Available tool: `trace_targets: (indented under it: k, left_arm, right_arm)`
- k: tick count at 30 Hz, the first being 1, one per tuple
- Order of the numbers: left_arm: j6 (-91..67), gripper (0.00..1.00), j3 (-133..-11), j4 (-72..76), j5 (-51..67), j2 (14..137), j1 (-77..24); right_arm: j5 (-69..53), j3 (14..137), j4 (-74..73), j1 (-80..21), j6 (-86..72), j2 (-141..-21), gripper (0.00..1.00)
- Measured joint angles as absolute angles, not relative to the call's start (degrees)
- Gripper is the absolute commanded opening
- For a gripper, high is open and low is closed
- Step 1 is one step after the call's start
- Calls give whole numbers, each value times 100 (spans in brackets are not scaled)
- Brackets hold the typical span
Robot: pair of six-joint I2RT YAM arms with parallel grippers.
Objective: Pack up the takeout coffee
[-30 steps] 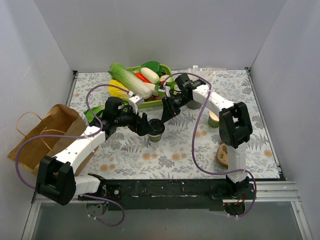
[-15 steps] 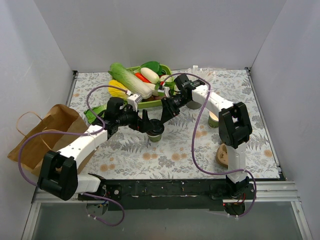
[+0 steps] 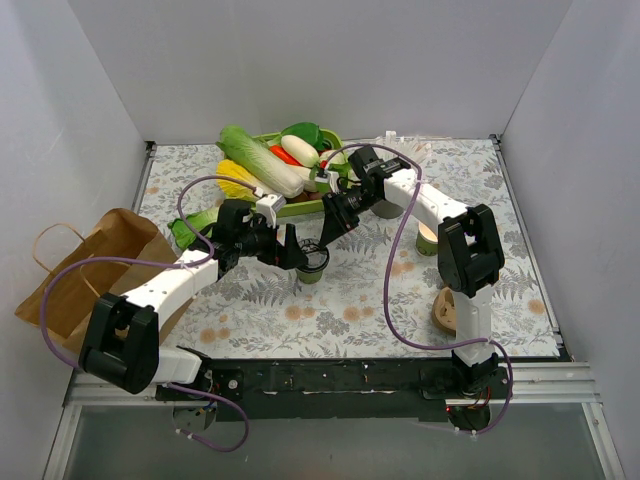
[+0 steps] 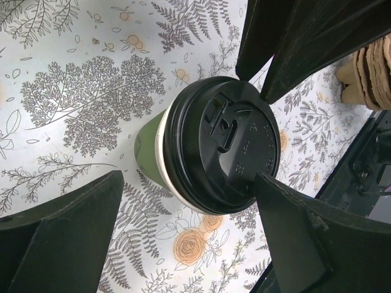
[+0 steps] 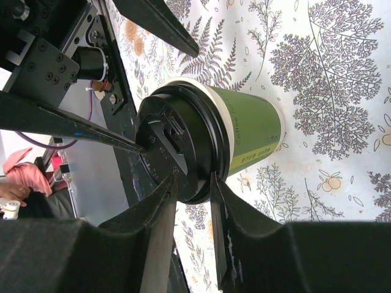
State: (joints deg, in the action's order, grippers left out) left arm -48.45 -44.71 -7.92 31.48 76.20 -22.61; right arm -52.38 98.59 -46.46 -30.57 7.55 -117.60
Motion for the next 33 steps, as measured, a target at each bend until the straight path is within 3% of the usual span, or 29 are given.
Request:
trace_targets:
  k: [22,33]
  left_arm:
    - [-4764,88,-4477,-849,3037,7601,-2169]
    - [-4873,76,-4591,-729,3286,7771,-2093]
  right_arm:
    - [-5258,9977,-4654,-3050,816,-11760,43]
    - [-5264,10051,-4654,-3050,816,-11764,43]
